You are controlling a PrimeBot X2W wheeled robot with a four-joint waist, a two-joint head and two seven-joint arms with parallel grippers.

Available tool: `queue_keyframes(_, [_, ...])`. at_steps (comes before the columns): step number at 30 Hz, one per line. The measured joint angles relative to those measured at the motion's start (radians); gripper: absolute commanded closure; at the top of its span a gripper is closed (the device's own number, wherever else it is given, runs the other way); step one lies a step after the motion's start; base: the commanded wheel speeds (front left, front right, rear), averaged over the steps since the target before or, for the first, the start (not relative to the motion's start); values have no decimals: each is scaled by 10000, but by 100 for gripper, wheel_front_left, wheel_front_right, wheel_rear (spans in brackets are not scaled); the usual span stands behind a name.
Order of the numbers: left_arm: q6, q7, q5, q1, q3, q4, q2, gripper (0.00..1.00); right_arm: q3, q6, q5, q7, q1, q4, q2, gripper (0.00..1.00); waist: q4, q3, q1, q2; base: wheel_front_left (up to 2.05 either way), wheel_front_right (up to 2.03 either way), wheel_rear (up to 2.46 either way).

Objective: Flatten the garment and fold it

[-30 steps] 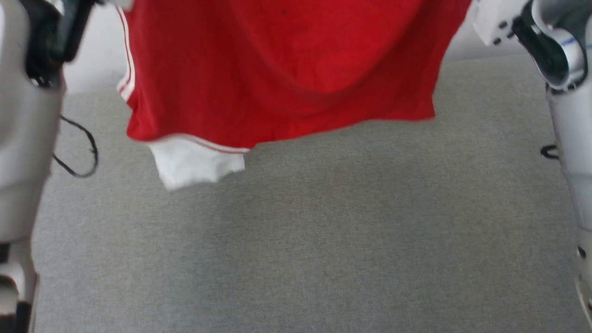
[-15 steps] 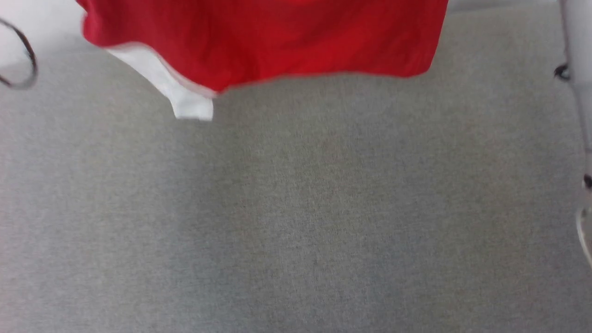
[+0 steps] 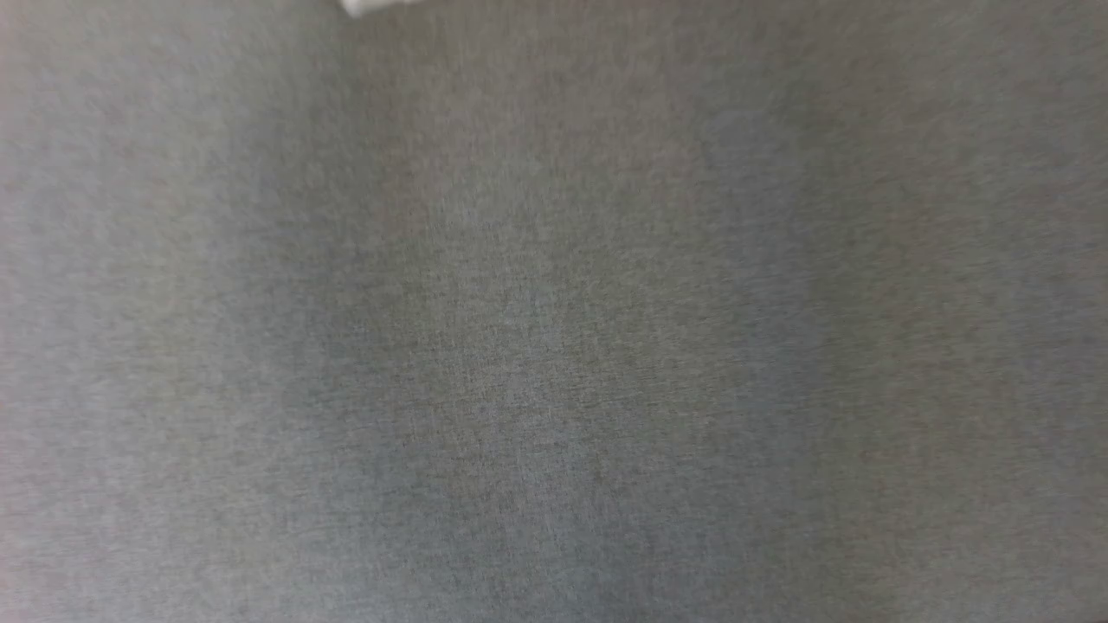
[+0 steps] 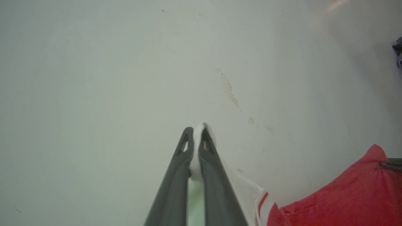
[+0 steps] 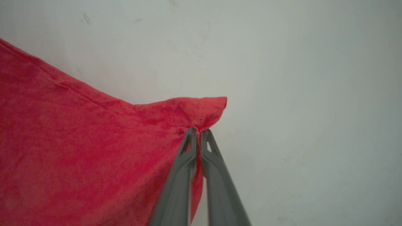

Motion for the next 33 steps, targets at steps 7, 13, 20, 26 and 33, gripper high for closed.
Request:
queue_keyframes(7, [-167, -476, -67, -338, -36, -639, -92, 100, -464, 0, -1066, -963, -244, -128, -100, 100, 123, 1357, 1, 0, 0, 0, 0])
queue_keyframes(13, [-178, -487, -59, 282, 472, -1672, -65, 100, -715, 0, -1586, -1467, -181, -123, -56, 100, 245, 2354, -2, 0, 0, 0, 0])
queue_keyframes(20, [-182, -485, -445, 2180, 1037, -2963, 90, 100, -510, 0, -1511, -2161, 737, -65, 176, 100, 376, 3128, -1, 0, 0, 0, 0])
queue_keyframes(26, [-184, -487, -616, 4315, 1655, -4266, 276, 100, -155, 0, -581, -2675, 2023, -616, 190, 100, 471, 2986, -4, 0, 0, 0, 0])
queue_keyframes(33, [-184, -485, -560, 7701, 2232, -5522, 504, 100, 50, 0, 639, -2479, 4639, -2614, -293, 100, 459, 2355, -4, 0, 0, 0, 0])
